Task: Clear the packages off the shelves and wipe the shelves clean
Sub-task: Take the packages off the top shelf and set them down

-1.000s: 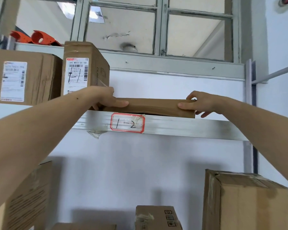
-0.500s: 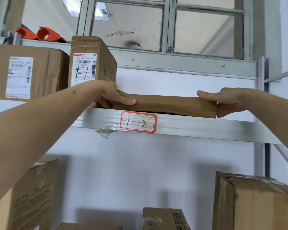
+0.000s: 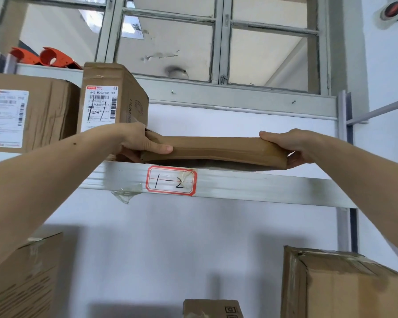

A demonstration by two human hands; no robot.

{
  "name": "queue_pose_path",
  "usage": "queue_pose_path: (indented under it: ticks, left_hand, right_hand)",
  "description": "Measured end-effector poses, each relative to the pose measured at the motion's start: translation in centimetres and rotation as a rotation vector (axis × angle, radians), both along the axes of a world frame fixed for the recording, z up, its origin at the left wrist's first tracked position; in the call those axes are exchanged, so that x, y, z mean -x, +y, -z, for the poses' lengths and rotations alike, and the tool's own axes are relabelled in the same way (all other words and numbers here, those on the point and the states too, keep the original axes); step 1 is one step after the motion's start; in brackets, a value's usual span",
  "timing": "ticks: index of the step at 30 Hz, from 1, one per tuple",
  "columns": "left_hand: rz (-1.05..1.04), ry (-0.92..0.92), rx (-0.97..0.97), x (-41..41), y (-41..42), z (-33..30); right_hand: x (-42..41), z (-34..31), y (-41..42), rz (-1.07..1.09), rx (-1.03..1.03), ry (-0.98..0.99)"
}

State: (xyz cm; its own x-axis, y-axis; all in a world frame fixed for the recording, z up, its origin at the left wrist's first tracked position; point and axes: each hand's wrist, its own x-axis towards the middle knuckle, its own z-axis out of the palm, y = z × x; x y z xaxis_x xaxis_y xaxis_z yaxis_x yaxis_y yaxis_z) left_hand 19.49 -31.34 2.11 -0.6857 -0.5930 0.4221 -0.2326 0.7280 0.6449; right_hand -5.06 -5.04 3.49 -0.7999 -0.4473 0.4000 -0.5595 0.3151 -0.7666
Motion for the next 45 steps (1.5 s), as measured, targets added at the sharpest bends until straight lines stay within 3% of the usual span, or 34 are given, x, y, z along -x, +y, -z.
queue_pose_path:
  ticks: [10,17,31,39,45]
  left_hand:
    - [0.078,0.256,-0.020,-0.5,6.0,-0.4]
    - [0.222,0.277,-0.053,0.0,9.4,0.3]
    - [0.614,0.335,-0.021,-0.7,20.0,6.4]
    - [0.849,0.338,-0.086,1.1,28.3,13.7]
    - [0.889,0.326,-0.122,3.5,34.8,20.5]
  right_hand:
    - [-1.6,-0.6,5.7,-0.064,0.269,-0.102]
    - [-4.9,1.3,12.1,-0.012,0.417,-0.010]
    - [-17.0,10.0,27.6,0.307,0.385,0.036]
    - [-22.0,15.4,36.5,0.554,0.315,-0.053]
    - [-22.8,20.5,43.1,0.621,0.295,-0.143]
